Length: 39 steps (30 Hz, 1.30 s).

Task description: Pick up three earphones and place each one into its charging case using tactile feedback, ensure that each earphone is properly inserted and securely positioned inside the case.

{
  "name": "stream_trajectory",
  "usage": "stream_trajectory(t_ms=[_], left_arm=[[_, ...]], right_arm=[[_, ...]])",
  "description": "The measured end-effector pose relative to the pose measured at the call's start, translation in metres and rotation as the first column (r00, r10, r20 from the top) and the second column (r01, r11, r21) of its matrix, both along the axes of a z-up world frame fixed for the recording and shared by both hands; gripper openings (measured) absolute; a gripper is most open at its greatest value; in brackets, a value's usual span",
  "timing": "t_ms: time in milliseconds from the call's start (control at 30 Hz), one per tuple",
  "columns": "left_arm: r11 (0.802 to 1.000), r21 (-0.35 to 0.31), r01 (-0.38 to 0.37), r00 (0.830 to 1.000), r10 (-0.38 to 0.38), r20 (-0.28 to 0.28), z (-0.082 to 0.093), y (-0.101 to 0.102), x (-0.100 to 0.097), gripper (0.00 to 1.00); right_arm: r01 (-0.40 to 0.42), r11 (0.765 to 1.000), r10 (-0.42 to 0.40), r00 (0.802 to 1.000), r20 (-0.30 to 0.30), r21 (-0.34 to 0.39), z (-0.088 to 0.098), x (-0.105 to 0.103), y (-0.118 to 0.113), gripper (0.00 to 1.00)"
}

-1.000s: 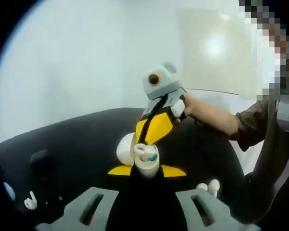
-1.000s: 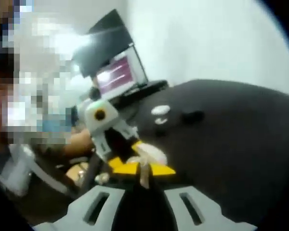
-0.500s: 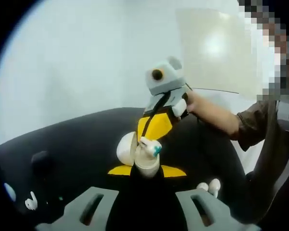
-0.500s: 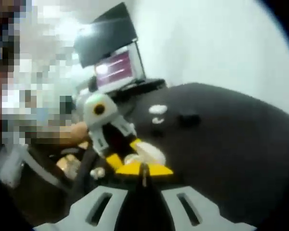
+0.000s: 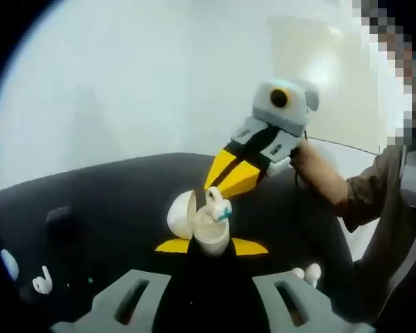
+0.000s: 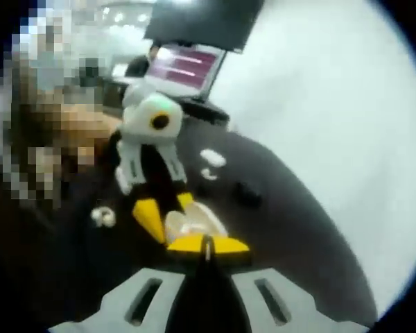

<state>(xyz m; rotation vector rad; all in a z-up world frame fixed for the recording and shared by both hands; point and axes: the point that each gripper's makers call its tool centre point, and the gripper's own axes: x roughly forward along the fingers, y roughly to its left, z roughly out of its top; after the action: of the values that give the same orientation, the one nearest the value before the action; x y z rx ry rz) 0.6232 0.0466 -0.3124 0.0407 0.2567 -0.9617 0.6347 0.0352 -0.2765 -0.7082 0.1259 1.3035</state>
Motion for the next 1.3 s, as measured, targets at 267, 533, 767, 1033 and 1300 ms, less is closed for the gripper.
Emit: stream_trajectory(t_ms=[267, 533, 767, 1033, 1300], left_arm=[[1.0, 0.004, -0.01, 1.0, 0.01, 0.005, 0.0, 0.001, 0.001, 0.17], [1.0, 0.001, -0.02, 1.0, 0.02, 0.012, 0.0, 0.002, 0.002, 0.17], [1.0, 0.016, -0.018, 1.0, 0.018, 0.016, -0.001, 0.001, 0.001, 0.17], [1.0, 0.021, -0.02, 1.0, 0.02, 0.021, -0.001, 0.002, 0.001, 0.17], [0.999, 0.03, -0.024, 0.999, 0.024, 0.028, -0.001, 0.001, 0.001, 0.17]], right_arm=[[0.063, 0.998, -0.063, 0.998, 0.009, -0.016, 0.0, 0.001, 0.001, 0.04], [0.142, 0.99, -0.142, 0.989, -0.052, 0.0, 0.002, 0.003, -0.003, 0.04], [0.191, 0.977, -0.178, 0.975, -0.135, 0.096, 0.017, 0.005, -0.006, 0.04], [0.226, 0.974, -0.226, 0.973, -0.044, 0.014, 0.004, 0.007, -0.004, 0.04], [0.302, 0.952, -0.291, 0.944, 0.156, -0.053, 0.0, 0.011, -0.003, 0.04]])
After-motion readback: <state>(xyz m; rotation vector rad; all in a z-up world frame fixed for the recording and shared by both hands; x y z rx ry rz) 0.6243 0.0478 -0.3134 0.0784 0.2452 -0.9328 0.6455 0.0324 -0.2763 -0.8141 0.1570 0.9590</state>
